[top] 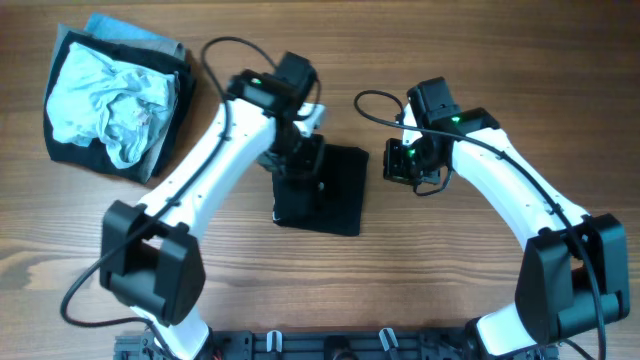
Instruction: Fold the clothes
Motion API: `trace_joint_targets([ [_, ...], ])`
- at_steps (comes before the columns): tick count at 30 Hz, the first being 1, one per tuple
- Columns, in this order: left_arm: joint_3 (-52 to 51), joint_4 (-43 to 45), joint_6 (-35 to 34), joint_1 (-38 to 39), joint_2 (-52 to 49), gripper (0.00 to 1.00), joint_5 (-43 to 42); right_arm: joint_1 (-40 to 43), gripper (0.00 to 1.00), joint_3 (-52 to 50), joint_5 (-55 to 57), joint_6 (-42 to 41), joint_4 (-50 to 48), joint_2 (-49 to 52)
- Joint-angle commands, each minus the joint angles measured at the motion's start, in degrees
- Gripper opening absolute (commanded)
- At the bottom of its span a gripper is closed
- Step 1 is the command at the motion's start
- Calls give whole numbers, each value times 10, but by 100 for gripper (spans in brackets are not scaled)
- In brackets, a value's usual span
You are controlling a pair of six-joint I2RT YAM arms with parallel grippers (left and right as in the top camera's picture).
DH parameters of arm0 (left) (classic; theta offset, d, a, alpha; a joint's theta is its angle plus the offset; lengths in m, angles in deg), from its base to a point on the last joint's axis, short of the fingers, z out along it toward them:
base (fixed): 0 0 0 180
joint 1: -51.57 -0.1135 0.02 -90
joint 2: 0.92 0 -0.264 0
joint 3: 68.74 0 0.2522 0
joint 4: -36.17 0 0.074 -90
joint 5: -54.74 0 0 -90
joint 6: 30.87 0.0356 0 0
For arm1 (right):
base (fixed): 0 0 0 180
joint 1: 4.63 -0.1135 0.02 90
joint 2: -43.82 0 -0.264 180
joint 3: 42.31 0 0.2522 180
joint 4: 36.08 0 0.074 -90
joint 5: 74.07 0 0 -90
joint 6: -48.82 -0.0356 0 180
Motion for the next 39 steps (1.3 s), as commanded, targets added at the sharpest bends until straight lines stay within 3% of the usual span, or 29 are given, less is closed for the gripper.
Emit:
trace_joint_targets([
  [1, 5, 9, 13, 33, -42, 7, 11, 23, 5, 7, 16, -18, 9, -4],
  [5, 5, 10, 11, 59, -87, 17, 9, 45, 5, 7, 17, -27, 20, -4],
  [9, 5, 21, 11, 81, -120, 37, -12, 63, 7, 7, 16, -29, 22, -4],
  [10, 5, 22, 11, 86, -123, 45, -14, 67, 8, 7, 16, -32, 22, -4],
  [12, 5, 24, 11, 97, -127, 89, -13, 74, 9, 7, 14, -32, 22, -4],
  [13, 5, 26, 11, 100, -127, 100, -13, 76, 10, 7, 14, -32, 22, -4],
  [18, 15, 13, 2, 95, -125, 100, -13, 79, 16, 7, 15, -32, 22, -4],
  [24, 92, -95, -9, 57, -123, 100, -15, 79, 22, 7, 15, -29, 21, -4],
  [26, 139, -141, -8, 40, -118, 100, -15, 79, 29, 7, 12, -17, 17, -4],
  [29, 187, -182, 10, 22, -108, 100, -15, 79, 36, 7, -42, 53, -2, -4],
  [31, 212, -195, 15, 5, -96, 100, -13, 78, 44, 7, -131, 143, -23, -4],
  [36, 219, -191, 16, -44, -70, 100, -1, 69, 51, 7, -184, 170, -60, -4],
  [39, 218, -186, 16, -84, -69, 98, 1, 44, 60, 7, -184, 184, -91, -3],
])
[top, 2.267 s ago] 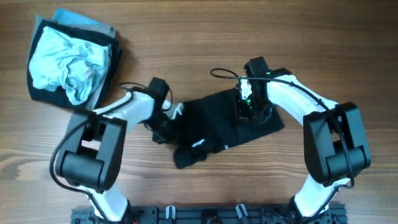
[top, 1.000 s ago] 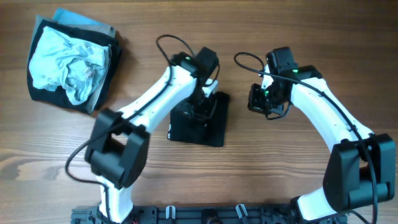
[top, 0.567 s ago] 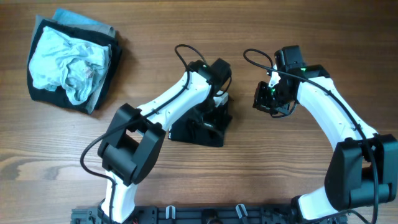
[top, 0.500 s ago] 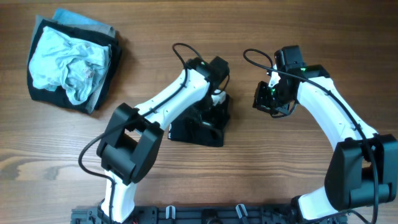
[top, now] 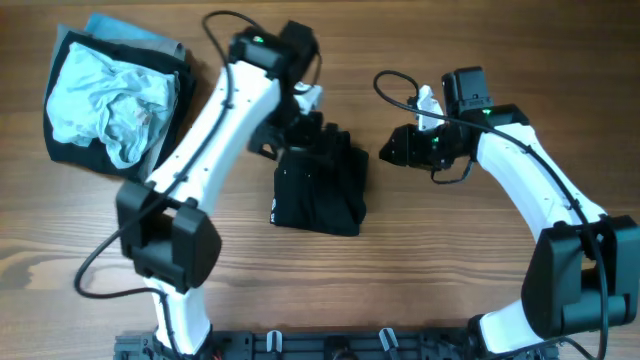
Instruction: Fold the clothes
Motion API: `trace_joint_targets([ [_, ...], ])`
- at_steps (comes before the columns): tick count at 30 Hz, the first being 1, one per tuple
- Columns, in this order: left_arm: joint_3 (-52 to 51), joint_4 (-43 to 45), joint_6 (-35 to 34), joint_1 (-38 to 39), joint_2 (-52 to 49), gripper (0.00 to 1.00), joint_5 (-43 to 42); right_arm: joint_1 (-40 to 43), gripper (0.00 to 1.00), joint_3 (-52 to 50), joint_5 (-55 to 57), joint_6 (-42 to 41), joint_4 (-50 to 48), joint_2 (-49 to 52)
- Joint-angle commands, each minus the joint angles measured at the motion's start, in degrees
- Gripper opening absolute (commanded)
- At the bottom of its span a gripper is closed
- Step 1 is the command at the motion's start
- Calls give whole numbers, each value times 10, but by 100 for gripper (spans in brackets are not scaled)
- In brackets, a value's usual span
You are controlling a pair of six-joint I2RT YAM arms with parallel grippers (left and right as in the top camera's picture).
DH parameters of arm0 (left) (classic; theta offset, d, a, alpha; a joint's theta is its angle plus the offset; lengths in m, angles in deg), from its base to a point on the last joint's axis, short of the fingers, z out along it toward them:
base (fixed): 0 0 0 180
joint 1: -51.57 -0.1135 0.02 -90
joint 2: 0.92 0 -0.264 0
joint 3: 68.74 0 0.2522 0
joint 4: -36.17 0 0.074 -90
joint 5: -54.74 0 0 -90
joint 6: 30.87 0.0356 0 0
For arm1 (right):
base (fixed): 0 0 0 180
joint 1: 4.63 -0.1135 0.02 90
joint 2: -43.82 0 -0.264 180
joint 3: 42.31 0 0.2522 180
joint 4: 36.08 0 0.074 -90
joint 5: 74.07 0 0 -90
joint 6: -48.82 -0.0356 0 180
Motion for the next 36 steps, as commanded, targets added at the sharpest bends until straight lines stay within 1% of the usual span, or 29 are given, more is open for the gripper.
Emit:
trace_joint_targets([
  [1, 9, 12, 11, -59, 17, 97, 5, -42, 70, 7, -41, 63, -34, -3],
  [2, 9, 19, 11, -70, 17, 91, 5, -53, 76, 7, -36, 67, -43, -2],
  [4, 9, 33, 11, -91, 17, 73, 3, -84, 83, 7, 1, 62, -72, -1],
  [6, 9, 40, 11, -105, 17, 62, -5, -111, 93, 7, 28, 50, -97, 2],
  [7, 9, 41, 11, -111, 17, 61, -6, -123, 96, 7, 34, 48, -108, 4],
  [8, 9, 41, 14, -118, 17, 62, -6, -140, 95, 7, 38, 49, -118, 8],
  [9, 9, 41, 18, -120, 17, 64, -6, -147, 91, 7, 45, 47, -120, 10],
  [10, 9, 40, 24, -123, 17, 67, -6, -155, 83, 7, 64, 42, -120, 14],
  [11, 9, 39, 24, -124, 17, 69, -6, -160, 62, 7, 94, 17, -117, 16],
  [12, 9, 39, 24, -123, 17, 69, -6, -162, 37, 7, 127, -18, -114, 20],
  [14, 9, 39, 24, -121, 17, 69, -6, -161, 8, 7, 173, -64, -104, 27],
  [15, 9, 39, 24, -119, 17, 69, -6, -157, 4, 7, 198, -95, -89, 30],
  [17, 8, 39, 24, -117, 17, 69, -6, -145, 4, 7, 227, -154, -49, 30],
  [19, 0, 39, 24, -113, 17, 70, -6, -129, 4, 7, 234, -190, -3, 30],
  [23, -42, 55, 24, -100, 17, 75, -7, -106, 4, 7, 236, -186, 41, 30],
  [25, -71, 73, 24, -93, 17, 76, -13, -100, 11, 7, 239, -186, 49, 30],
  [26, -89, 86, 24, -88, 17, 76, -24, -98, 19, 7, 243, -186, 57, 30],
  [27, -113, 103, 24, -82, 17, 77, -42, -96, 38, 7, 243, -186, 67, 30],
  [28, -131, 116, 24, -76, 17, 78, -57, -96, 45, 7, 245, -188, 74, 30],
  [29, -152, 132, 24, -70, 17, 78, -73, -95, 45, 7, 249, -190, 80, 30],
  [30, -173, 145, 24, -64, 17, 76, -84, -93, 42, 7, 256, -190, 83, 29],
  [31, -191, 155, 24, -58, 17, 69, -89, -90, 36, 7, 263, -190, 84, 27],
  [33, -228, 173, 24, -47, 17, 45, -90, -80, 13, 7, 268, -182, 80, 19],
  [34, -245, 179, 24, -42, 17, 30, -90, -72, 7, 8, 268, -173, 77, 12],
  [35, -264, 185, 24, -37, 17, 22, -90, -62, 4, 8, 261, -160, 73, 0],
  [36, -277, 191, 24, -35, 17, 14, -90, -56, 5, 9, 244, -138, 67, -8],
])
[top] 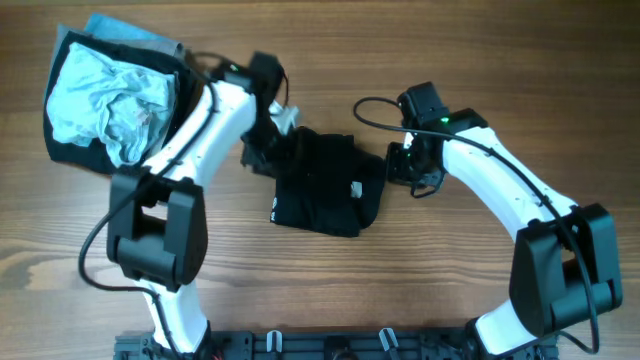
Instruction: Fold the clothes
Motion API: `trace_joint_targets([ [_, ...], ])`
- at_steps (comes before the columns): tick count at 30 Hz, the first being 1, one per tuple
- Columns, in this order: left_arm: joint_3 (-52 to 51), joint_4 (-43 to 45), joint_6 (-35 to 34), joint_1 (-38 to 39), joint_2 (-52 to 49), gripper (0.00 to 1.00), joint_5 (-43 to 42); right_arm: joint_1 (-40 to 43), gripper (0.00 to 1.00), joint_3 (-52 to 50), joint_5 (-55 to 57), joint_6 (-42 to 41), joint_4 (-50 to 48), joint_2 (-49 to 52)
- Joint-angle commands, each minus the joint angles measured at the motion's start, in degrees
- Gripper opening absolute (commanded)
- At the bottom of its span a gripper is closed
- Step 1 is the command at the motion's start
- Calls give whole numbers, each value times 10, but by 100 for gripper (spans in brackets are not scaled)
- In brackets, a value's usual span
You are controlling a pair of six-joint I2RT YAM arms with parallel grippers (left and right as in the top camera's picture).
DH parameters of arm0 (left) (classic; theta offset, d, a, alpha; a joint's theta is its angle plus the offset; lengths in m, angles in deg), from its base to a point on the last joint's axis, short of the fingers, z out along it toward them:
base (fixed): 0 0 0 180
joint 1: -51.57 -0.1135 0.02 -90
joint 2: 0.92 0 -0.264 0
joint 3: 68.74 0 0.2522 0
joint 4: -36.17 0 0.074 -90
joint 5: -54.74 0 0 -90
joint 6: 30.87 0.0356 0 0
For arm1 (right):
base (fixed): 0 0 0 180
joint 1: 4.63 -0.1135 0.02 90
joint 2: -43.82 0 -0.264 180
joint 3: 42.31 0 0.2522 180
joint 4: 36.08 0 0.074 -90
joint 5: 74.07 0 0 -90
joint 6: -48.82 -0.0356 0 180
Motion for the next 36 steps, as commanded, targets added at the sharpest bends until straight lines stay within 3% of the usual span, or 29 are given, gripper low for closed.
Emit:
trace_joint_targets([
  [1, -63, 20, 6, 14, 7, 12, -24, 33, 4, 9, -39, 84, -23, -42],
  [2, -78, 29, 6, 14, 7, 11, -22, 40, 4, 9, -102, 150, -41, -56],
  [4, -110, 58, 6, 13, 7, 11, -22, 44, 4, 9, -162, 197, -59, -75],
  [6, -137, 88, 6, 11, 7, 15, -19, 42, 4, 9, -191, 195, -80, -88],
  [11, -153, 108, 6, 2, 7, 36, -18, 20, 5, 4, -268, 188, -144, -75],
  [20, -153, 105, 4, -44, 7, 45, -18, -52, 4, 3, -262, 44, -212, 69],
  [26, -153, 105, 4, -73, 7, 54, -18, -54, 4, 3, -205, -105, -152, 144],
  [28, -151, 103, 4, -84, 7, 58, -24, -54, 4, 3, -197, -116, -138, 147],
  [33, -137, 82, 8, -97, 11, 60, -108, -49, 4, 7, -195, -29, -138, 94],
  [36, -135, 82, 24, -97, 15, 49, -183, -43, 5, 7, -166, -9, -128, 36],
])
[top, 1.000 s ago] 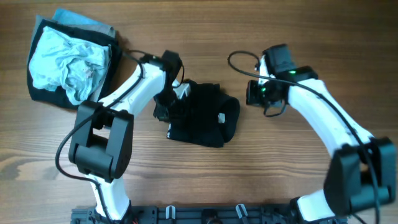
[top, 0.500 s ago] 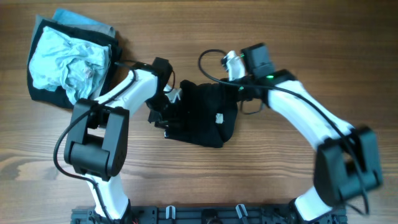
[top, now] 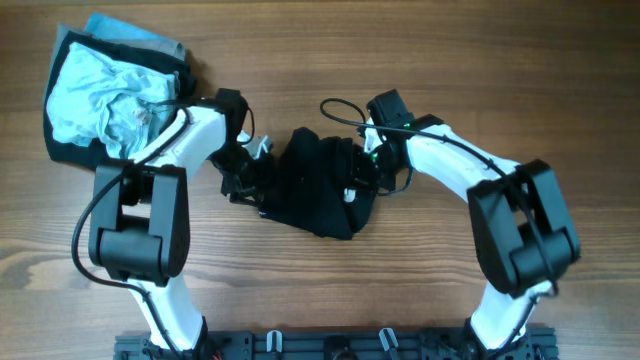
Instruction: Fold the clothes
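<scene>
A black garment (top: 312,192) lies bunched in the middle of the table, with a small white label showing near its right side. My left gripper (top: 252,173) sits at its left edge, shut on the cloth. My right gripper (top: 362,170) is low over the garment's right part and appears shut on the fabric there, though its dark fingers are hard to separate from the black cloth. A pile of other clothes, a light blue garment (top: 105,100) crumpled on top of a dark one (top: 60,150), waits at the far left corner.
The wooden table (top: 480,110) surrounds the work. The arm bases and a black rail (top: 330,345) run along the front edge. The right arm's cable (top: 335,108) loops above the garment.
Both grippers have come closer together. The left one moved down and slightly left with the garment's left edge. The right one moved left from beside the garment onto its right part, and the cloth is more bunched.
First the black garment lay as a neat rectangle under the left gripper, the right gripper apart from it. Then the left gripper had raised its upper part and the cloth spread wider. Later the right gripper reached the right edge, and now both are on the rumpled garment.
</scene>
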Motion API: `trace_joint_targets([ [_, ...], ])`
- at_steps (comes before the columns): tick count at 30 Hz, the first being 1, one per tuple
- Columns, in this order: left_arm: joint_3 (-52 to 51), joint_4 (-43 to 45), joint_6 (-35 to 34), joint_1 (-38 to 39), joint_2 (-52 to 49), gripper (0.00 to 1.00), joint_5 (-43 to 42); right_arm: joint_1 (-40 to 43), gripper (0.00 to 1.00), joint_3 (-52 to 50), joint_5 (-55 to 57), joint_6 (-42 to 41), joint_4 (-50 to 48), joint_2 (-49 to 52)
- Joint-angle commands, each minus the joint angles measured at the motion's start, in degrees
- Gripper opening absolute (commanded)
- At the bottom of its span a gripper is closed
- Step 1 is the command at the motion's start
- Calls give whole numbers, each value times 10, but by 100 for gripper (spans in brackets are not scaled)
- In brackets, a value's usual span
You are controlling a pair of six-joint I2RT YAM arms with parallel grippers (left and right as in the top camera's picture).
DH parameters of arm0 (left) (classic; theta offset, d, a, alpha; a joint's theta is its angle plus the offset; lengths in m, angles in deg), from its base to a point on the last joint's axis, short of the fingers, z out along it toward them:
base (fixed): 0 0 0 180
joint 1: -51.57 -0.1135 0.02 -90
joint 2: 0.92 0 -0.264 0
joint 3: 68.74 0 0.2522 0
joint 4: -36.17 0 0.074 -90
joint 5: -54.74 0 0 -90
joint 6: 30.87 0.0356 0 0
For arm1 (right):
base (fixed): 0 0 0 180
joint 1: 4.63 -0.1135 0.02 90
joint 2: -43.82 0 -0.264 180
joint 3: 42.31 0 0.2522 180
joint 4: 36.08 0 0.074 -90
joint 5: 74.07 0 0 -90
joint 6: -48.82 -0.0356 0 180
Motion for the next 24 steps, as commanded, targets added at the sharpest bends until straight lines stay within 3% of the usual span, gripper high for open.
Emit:
trace_joint_targets([
  [1, 12, -1, 21, -1, 14, 40, -121, 13, 6, 2, 70, 37, 13, -97],
  [3, 11, 0, 17, 0, 14, 18, -126, 17, 10, 2, 105, 47, 16, -160],
  [8, 9, 17, 8, 1, 14, 4, -90, 17, 13, 2, 165, 47, 16, -252],
  [12, -17, 73, -74, 5, 13, 4, 12, 17, 14, 2, 189, 47, 16, -304],
  [15, -47, 126, -114, 6, 12, 4, 38, 17, 15, 2, 190, 46, 16, -313],
  [19, -56, 196, -136, 6, 9, 4, 99, 17, 14, 2, 190, 46, 14, -310],
  [24, -5, 282, -136, 6, 9, 6, 101, 17, 14, 2, 211, 46, 1, -308],
])
